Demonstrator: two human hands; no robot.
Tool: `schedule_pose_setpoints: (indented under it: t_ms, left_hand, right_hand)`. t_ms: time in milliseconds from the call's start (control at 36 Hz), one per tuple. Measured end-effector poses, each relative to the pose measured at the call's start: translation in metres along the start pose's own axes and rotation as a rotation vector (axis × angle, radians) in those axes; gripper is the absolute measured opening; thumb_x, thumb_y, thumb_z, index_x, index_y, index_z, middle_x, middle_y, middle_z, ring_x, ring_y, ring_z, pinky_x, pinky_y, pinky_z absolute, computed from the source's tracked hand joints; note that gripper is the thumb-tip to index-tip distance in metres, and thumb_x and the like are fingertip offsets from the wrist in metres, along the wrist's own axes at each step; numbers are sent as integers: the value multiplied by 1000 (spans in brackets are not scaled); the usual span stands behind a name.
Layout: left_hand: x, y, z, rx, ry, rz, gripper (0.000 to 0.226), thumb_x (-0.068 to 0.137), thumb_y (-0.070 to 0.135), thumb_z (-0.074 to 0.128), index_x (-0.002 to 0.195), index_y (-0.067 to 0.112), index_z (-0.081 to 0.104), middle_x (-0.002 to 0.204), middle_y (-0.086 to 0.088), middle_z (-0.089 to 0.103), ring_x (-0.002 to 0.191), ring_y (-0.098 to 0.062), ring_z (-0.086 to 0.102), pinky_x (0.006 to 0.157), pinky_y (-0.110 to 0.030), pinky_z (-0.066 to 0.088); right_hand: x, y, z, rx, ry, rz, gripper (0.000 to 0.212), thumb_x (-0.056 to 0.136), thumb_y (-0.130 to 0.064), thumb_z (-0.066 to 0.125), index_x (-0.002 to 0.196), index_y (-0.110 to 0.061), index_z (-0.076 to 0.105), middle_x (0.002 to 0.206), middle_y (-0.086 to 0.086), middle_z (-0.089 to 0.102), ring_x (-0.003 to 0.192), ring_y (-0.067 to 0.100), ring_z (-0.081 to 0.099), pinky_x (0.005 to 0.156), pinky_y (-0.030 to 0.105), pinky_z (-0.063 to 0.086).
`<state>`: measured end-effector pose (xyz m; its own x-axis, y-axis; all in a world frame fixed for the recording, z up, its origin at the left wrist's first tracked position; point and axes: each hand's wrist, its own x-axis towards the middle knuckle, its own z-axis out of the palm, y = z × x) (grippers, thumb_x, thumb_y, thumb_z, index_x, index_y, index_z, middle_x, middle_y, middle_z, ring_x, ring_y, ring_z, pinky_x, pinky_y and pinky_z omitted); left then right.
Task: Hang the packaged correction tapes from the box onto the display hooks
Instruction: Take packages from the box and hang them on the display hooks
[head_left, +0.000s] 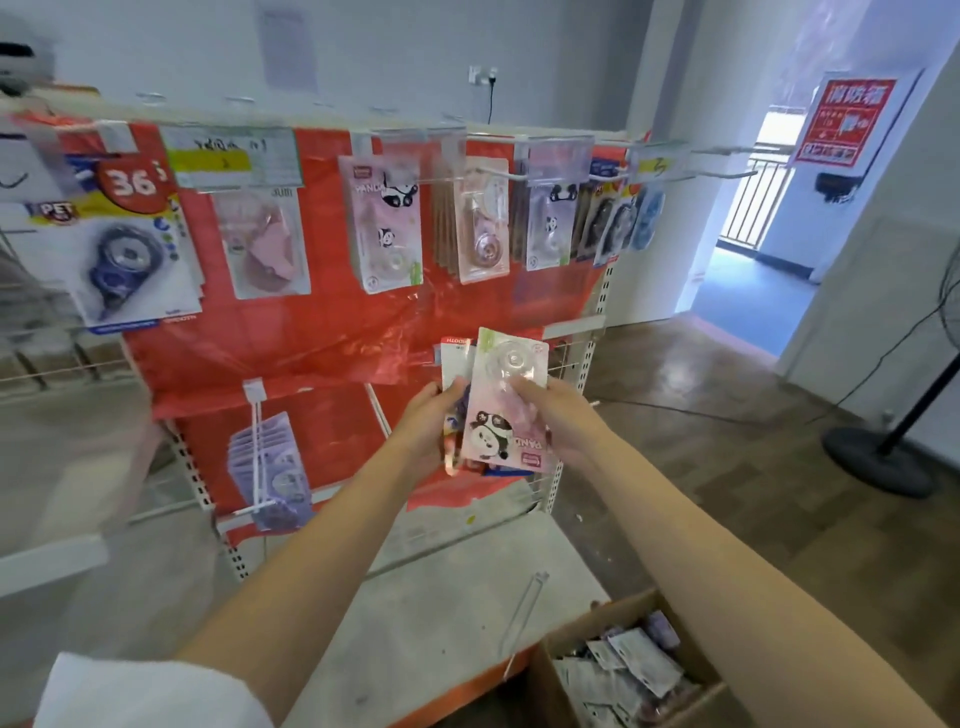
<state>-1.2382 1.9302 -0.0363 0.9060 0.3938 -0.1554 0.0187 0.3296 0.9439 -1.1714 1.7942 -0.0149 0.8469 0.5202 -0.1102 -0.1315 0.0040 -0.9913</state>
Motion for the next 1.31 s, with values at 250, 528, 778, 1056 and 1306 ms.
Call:
schedule_pose_setpoints:
  t_ms: [250,528,778,1056,1306]
  left_hand:
    - [-6,6,-11,21,-80,-36,14,98,9,46,105,7,58,87,-6,64,66,-13,64,57,-27,52]
    - [3,20,-27,480,-80,111,44,78,14,76,115,17,51,104,-2,61,95,-17,58,76,-27,46]
    - [-7,20,-18,377,-300,-13,19,83,1,66,100,9,66,91,-8,73,76,-19,69,67,-26,55]
    - [2,19,-14,-217,184,113,17,84,3,66,98,12,65,97,-9,70,85,-24,68,76,-37,55]
    - [-5,14,6,-230,42,183,19,85,-3,63,97,12,65,87,-3,74,80,-19,70,76,-36,57]
  right_hand:
    - [4,0,3,-76,-79,49,30,94,-20,60,122,-10,59,112,15,69,101,33,67,91,51,52]
    - [-10,-16,-16,-883,-346,-140,39,75,-22,78,107,-16,57,88,-5,58,79,12,54,68,23,43]
    - [-6,-21,-15,-900,-251,-148,63,75,-31,80,126,-17,45,122,2,57,111,19,56,94,34,46]
    - [10,-11,-17,-570,168,-41,84,77,-58,67,138,-8,40,135,10,45,126,30,45,101,43,41]
    - [1,4,24,148,-108,156,24,87,-39,66,87,-15,70,80,8,67,76,23,63,77,41,54]
